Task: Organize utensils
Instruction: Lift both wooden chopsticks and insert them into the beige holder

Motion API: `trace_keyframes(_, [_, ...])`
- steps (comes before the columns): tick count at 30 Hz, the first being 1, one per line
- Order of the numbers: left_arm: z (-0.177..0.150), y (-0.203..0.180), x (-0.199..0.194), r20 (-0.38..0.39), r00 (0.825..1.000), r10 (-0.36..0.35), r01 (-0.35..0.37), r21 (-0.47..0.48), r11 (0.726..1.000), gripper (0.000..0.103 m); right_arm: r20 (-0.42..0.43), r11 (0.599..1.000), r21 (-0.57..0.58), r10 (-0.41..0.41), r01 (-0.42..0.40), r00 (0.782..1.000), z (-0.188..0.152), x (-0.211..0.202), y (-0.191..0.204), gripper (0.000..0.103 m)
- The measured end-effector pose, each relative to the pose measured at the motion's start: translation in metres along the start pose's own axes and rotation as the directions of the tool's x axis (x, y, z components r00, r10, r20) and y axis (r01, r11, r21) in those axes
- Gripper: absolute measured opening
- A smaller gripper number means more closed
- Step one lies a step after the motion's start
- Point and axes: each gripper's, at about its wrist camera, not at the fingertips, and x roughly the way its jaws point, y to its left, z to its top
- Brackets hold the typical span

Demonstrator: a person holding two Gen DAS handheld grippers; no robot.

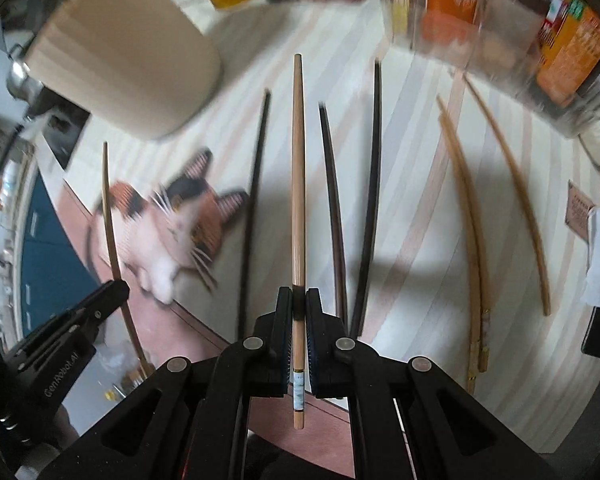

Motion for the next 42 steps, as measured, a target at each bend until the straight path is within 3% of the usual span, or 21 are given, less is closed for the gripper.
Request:
trace_keyframes(4, [0.012,-0.003,-0.034,0.077,0.997,-0.028,0.027,0.018,0.999,0.004,0.080,0.998,0.000,0.055,-0.055,0.995,0.013,-0.034,0.006,0.006])
trace_keyframes(8, [0.030,-0.009,-0.072,0.172,0.983,-0.068,0.064,0.031,0.997,0.004,0.159,0.994,-0.018,0.112,-0.111,0.981,0.049,-0.062,0.010,0.006])
trace_keyframes(16, [0.087,-0.024,-0.139,0.315,0.941,-0.125,0.113,0.058,0.992,0.004,0.300,0.972,-0.094,0.236,-0.217,0.924,0.106,-0.128,0.053,0.006])
trace_keyframes(22, [0.150,-0.026,-0.163,0.402,0.906,-0.131,0.128,0.034,0.991,0.004,0.382,0.964,-0.136,0.265,-0.230,0.886,0.157,-0.154,0.080,0.006])
trace_keyframes(27, [0.206,-0.023,-0.165,0.447,0.887,-0.121,0.130,0.010,0.991,0.004,0.429,0.958,-0.147,0.287,-0.247,0.856,0.205,-0.153,0.096,0.006])
trace_keyframes(34, [0.270,-0.007,-0.143,0.463,0.883,-0.079,0.109,-0.038,0.993,0.004,0.460,0.949,-0.167,0.316,-0.269,0.830,0.267,-0.132,0.119,0.006])
trace_keyframes(42, [0.312,0.010,-0.104,0.450,0.891,-0.060,0.115,-0.097,0.989,0.004,0.450,0.944,-0.198,0.328,-0.265,0.831,0.303,-0.089,0.135,0.006])
